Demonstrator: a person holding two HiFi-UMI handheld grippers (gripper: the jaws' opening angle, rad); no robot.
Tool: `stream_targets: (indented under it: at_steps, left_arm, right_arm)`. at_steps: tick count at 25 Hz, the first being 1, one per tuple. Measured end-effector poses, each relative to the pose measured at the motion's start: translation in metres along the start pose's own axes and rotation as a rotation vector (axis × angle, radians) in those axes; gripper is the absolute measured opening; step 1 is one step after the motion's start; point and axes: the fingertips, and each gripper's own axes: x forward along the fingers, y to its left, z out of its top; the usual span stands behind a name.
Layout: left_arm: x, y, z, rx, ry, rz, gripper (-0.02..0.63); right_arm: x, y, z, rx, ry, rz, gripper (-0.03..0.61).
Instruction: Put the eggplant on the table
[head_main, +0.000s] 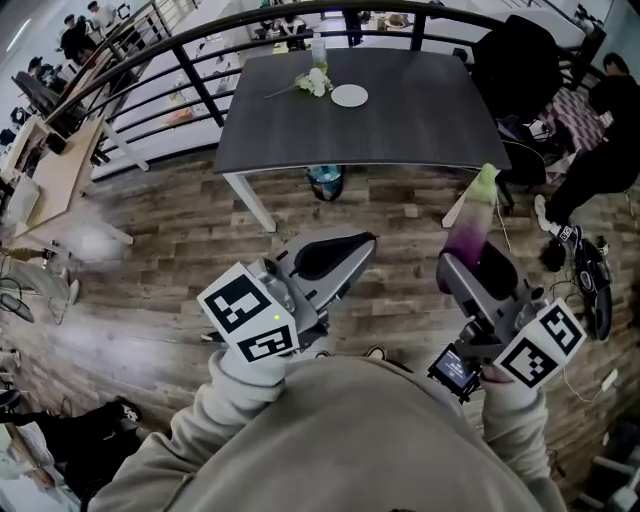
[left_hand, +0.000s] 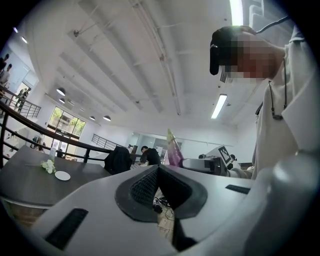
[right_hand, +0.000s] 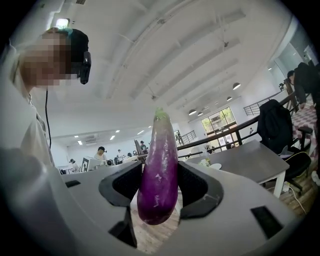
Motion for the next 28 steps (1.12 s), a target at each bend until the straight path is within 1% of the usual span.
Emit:
stream_targets:
  at_steps: [4, 8, 13, 20, 24, 28]
  left_arm:
    - [0.039, -0.012, -0.010, -0.012, 0.024, -0.037, 0.006]
    - [0.064, -0.023, -0.026, -0.015, 0.068, -0.061, 0.006]
    - [0.092, -0.024, -0.038, -0.014, 0.096, -0.062, 0.006]
    - [0.108, -0.016, -0.038, -0.009, 0.106, -0.111, 0.006]
    - [0.121, -0.004, -0.027, 0.001, 0.093, -0.153, 0.006]
    - [0.132, 0.006, -0.019, 0.012, 0.083, -0.198, 0.006]
  right_arm:
    - [-0.031, -0.033, 0.011, 0.019, -0.020, -0.030, 0.232]
    - [-0.068, -0.065, 0.023, 0.036, -0.066, -0.050, 0.232]
    - [-0.091, -0.100, 0.031, 0.023, -0.074, -0.065, 0.232]
    - [-0.087, -0.120, 0.031, 0.039, -0.087, -0.102, 0.232]
    - [-0.083, -0.122, 0.041, 0.032, -0.117, -0.127, 0.232]
    - [-0.079, -0.131, 0.049, 0.020, -0.122, -0.152, 0.232]
